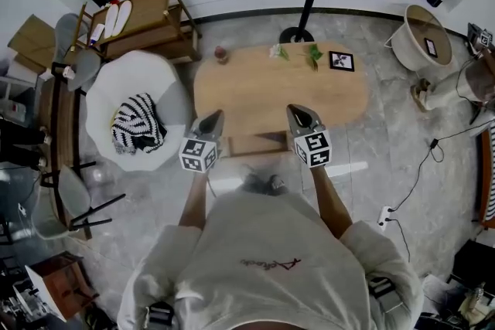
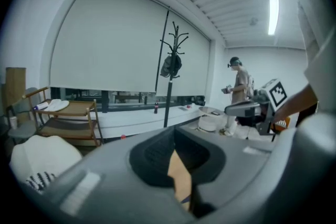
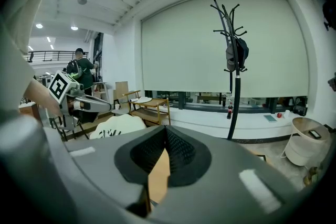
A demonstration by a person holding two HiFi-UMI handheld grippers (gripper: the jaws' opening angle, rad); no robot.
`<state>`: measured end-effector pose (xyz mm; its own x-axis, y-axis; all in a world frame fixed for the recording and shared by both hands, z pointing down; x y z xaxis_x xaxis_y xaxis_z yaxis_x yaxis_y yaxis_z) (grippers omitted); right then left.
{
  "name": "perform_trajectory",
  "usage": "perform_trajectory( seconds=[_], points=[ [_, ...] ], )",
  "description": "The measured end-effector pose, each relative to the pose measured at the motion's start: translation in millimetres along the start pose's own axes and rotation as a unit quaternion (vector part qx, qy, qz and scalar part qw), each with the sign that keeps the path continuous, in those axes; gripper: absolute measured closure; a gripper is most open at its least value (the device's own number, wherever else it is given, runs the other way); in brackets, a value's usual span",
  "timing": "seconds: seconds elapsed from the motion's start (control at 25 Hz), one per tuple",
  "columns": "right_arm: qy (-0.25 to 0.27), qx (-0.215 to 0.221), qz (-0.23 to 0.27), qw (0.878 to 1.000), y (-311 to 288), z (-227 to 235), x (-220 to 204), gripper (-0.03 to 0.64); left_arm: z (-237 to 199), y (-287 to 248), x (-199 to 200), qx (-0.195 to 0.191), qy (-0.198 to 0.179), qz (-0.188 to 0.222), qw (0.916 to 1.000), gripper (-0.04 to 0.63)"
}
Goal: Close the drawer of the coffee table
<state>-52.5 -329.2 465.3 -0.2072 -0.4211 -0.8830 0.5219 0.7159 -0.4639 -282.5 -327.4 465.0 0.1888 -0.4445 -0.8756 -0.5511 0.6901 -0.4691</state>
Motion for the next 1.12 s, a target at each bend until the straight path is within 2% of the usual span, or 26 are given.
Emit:
perform_trajectory(
  seconds=[0.36, 0.56, 0.8, 1.12],
  points=[
    [0.001, 0.037, -0.012, 0.999, 30, 13, -38, 0.612, 55, 7, -27, 0.019, 0.005, -0.021, 0.9996, 0.597],
    [0.001, 0.052, -0.026, 0.998, 30, 22, -68, 0.612, 73, 6, -56, 0.031, 0.009, -0.038, 0.9988, 0.597],
    [0.0, 0.067, -0.06, 0.996, 15, 25, -106, 0.612, 68, 1, -102, 0.044, 0.028, -0.068, 0.9964, 0.597],
    [-0.008, 0.067, -0.112, 0.991, -16, 7, -183, 0.612, 37, -5, -188, 0.05, 0.05, -0.088, 0.9937, 0.597]
  ],
)
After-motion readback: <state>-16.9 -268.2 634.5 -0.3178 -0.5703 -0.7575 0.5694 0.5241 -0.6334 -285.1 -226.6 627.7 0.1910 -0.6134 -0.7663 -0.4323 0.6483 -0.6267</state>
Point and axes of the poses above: the fingertips, and each gripper's own axes: y backward along the fingers, z to its right, x out of its top, the point moved 3 cm from there along y, backward along the fingers, and after that the axes turned 8 degrees about -z, right-handed, at the moved point
